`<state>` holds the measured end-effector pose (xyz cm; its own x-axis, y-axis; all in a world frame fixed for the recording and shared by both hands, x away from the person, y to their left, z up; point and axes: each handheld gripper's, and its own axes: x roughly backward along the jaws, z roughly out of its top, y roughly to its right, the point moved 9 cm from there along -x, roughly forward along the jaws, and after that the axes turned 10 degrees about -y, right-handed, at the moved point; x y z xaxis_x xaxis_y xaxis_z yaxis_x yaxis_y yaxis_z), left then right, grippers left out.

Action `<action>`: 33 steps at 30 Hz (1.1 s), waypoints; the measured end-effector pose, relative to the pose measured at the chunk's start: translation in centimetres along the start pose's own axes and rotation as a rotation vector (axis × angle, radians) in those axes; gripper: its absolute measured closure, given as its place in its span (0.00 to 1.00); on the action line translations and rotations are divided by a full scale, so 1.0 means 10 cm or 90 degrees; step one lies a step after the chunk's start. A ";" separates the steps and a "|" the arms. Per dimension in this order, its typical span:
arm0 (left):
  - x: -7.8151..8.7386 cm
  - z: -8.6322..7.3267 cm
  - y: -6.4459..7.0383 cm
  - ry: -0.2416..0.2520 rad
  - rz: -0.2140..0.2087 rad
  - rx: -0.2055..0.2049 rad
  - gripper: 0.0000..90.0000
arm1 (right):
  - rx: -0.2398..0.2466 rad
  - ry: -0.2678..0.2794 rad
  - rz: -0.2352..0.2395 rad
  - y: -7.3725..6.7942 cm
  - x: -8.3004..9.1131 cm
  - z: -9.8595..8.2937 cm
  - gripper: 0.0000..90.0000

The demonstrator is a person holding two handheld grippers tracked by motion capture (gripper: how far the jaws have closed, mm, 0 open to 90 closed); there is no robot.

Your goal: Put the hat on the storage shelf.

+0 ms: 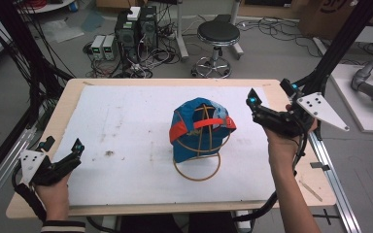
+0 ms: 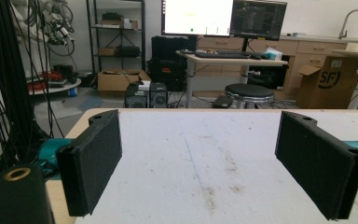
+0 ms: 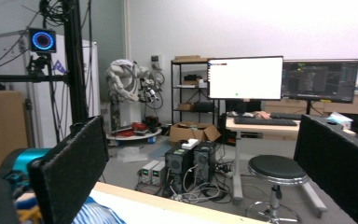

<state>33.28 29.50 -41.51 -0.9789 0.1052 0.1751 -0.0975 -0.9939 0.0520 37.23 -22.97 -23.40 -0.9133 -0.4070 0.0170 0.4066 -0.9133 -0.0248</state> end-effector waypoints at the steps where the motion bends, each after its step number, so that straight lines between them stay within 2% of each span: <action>1: 0.00 0.00 0.00 0.000 0.000 0.000 0.17 | -0.001 -0.002 0.000 0.04 0.03 -0.02 0.01; 7: 0.00 0.00 0.00 0.000 0.002 0.000 0.17 | -0.003 0.005 -0.006 0.21 0.18 -0.09 0.01; 12: 0.00 0.01 0.00 0.001 0.002 0.000 0.17 | -0.013 0.007 -0.019 0.35 0.30 -0.22 0.01; 19: -0.01 0.02 0.01 0.004 0.002 -0.001 0.17 | -0.026 -0.030 -0.043 0.54 0.42 -0.56 0.01; 20: -0.02 0.02 0.01 0.005 0.001 -0.001 0.17 | -0.022 -0.033 -0.055 0.60 0.44 -0.66 0.01; 25: -0.03 0.04 0.03 0.008 0.001 -0.004 0.17 | -0.021 -0.053 -0.066 0.68 0.46 -0.83 0.01; 28: -0.03 0.04 0.04 0.009 0.000 -0.005 0.17 | -0.013 -0.047 -0.072 0.72 0.48 -0.91 0.01; 31: -0.02 0.05 0.03 0.010 0.001 -0.002 0.17 | -0.003 -0.057 -0.077 0.75 0.48 -1.04 0.01; 33: -0.02 0.05 0.02 0.011 0.002 0.000 0.17 | -0.014 -0.072 -0.080 0.79 0.48 -1.13 0.01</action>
<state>33.53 29.32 -41.06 -0.9821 0.1021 0.1585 -0.0952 -0.9942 0.0510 35.75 -31.96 -34.85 -0.9476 -0.2900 0.1342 0.2876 -0.9570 -0.0373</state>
